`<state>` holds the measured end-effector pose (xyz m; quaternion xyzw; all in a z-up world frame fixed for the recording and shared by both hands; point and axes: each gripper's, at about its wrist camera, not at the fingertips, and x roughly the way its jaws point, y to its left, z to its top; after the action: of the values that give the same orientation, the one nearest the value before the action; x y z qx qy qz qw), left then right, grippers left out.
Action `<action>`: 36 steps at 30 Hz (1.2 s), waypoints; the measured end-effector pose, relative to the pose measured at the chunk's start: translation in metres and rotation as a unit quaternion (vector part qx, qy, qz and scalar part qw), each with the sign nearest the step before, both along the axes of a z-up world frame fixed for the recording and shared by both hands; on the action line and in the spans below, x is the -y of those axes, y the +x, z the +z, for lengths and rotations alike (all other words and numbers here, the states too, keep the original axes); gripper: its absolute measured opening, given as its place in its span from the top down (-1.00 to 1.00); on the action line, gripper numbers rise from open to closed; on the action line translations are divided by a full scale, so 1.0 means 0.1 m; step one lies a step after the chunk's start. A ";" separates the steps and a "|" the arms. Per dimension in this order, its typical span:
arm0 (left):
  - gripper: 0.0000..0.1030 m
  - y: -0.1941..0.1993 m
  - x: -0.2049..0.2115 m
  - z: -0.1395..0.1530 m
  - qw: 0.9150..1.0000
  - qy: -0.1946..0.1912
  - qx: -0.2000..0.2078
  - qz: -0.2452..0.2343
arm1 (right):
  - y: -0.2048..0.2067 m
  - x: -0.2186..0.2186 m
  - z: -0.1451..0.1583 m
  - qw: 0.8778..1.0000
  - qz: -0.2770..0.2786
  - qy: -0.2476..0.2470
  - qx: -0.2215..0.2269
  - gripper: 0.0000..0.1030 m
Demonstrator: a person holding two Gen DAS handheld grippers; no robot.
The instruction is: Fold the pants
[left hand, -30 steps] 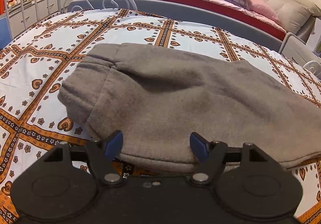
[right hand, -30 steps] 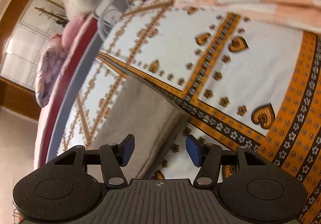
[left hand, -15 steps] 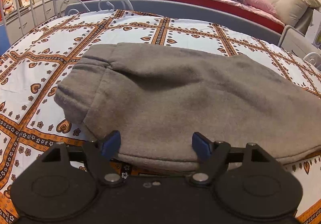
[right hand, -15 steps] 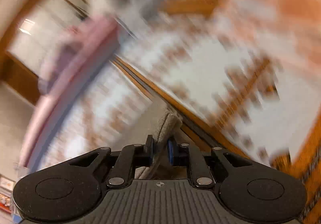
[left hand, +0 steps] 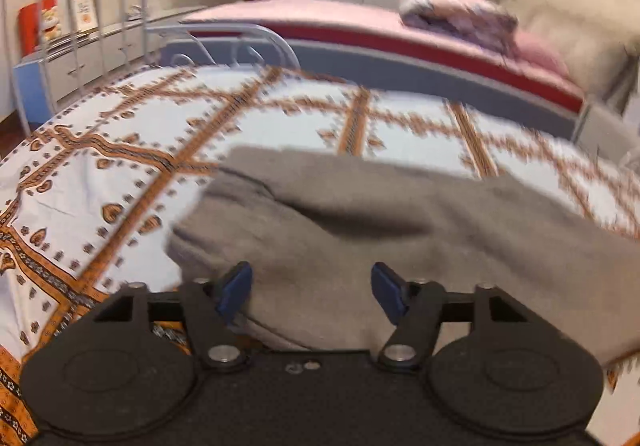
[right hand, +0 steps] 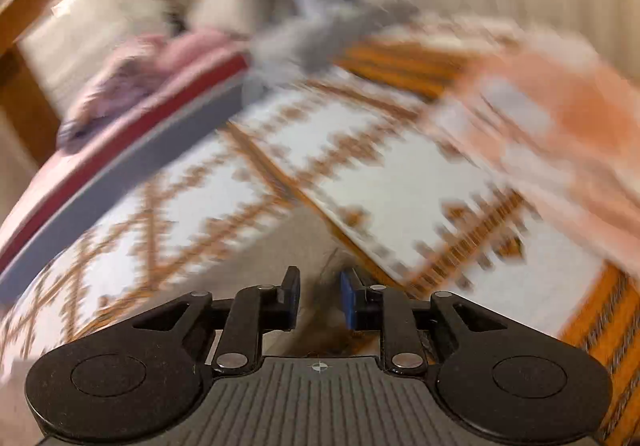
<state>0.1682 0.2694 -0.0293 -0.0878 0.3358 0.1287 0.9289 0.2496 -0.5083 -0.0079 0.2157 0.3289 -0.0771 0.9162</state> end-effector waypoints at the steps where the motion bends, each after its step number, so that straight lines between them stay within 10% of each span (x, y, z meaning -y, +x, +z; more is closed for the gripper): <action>1: -0.07 0.00 -0.06 0.04 1.000 0.002 0.006 0.007 | 0.00 -0.11 0.07 1.000 0.013 -0.016 0.012 0.55; 7: -0.05 0.24 -0.38 0.21 0.999 0.025 0.009 0.021 | 0.23 -1.02 0.25 0.986 0.159 -0.023 0.046 0.55; 16: 0.01 0.78 -0.78 -0.06 0.999 -0.016 -0.025 -0.018 | 1.05 -3.32 -0.01 0.905 0.422 0.000 0.045 0.55; 25: 0.11 1.09 -0.91 -0.23 0.998 -0.055 -0.022 -0.031 | 1.76 -4.43 -0.57 0.872 0.489 0.009 0.002 0.55; 36: 0.19 1.07 -0.95 -0.21 0.996 -0.065 -0.008 -0.060 | 1.90 -4.70 -0.71 0.847 0.531 -0.023 -0.020 0.55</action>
<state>0.2754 0.3643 -0.0500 -0.1265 0.3556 0.0514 0.9246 0.4392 -0.0378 -0.0786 -0.0144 0.4092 0.4094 0.8153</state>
